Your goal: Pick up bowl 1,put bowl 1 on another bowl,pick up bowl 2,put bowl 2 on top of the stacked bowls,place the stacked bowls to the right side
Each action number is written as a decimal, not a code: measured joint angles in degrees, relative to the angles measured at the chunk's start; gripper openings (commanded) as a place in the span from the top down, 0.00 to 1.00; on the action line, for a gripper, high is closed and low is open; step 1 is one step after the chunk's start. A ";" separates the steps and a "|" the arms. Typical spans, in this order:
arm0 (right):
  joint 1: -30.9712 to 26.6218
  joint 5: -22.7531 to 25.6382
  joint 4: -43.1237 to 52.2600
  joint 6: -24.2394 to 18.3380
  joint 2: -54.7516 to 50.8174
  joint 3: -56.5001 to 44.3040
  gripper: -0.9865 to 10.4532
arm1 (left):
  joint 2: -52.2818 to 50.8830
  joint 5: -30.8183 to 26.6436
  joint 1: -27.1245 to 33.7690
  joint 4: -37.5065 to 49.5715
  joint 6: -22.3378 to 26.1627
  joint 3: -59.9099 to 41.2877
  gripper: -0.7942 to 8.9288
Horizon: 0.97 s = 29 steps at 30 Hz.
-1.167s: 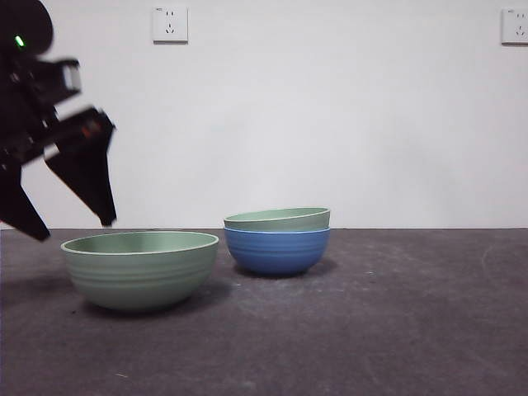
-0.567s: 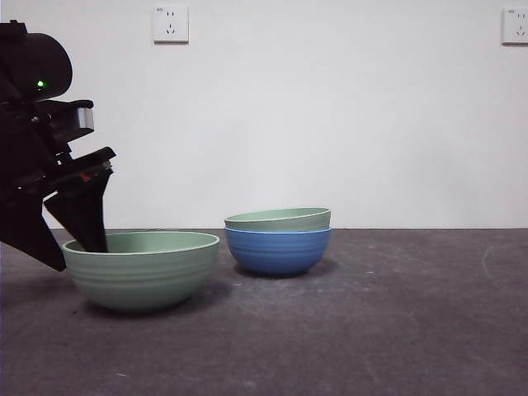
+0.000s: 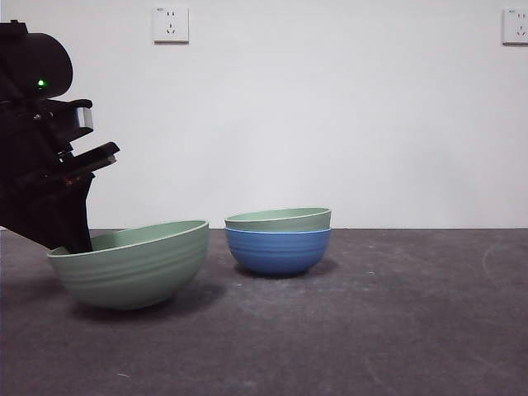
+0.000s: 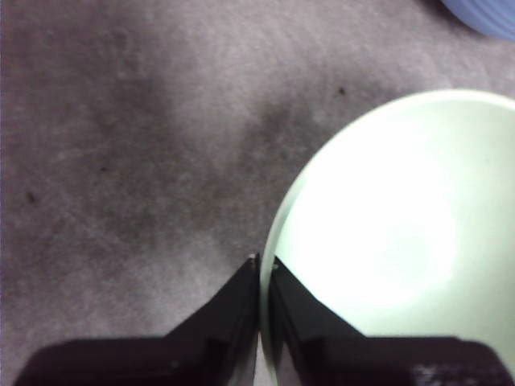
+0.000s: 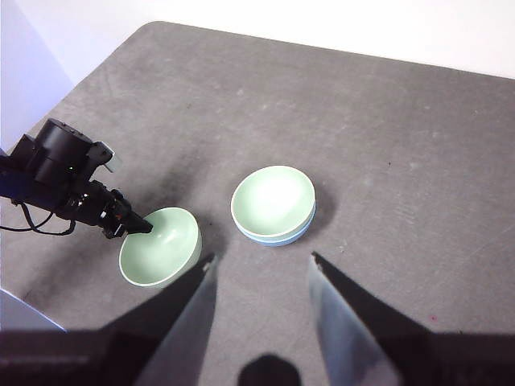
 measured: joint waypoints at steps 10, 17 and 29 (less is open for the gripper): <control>0.00 0.00 -0.04 -0.09 0.00 0.00 0.75 | 0.00 1.75 -2.51 -6.67 -0.02 12.55 0.93; 0.00 0.00 -0.04 -0.15 0.00 0.00 0.75 | 0.13 -1.22 -6.32 -7.13 0.00 25.90 0.93; 0.00 -0.02 -0.07 -0.17 0.00 0.00 0.75 | 18.34 -1.68 -7.32 -17.27 0.00 52.04 0.93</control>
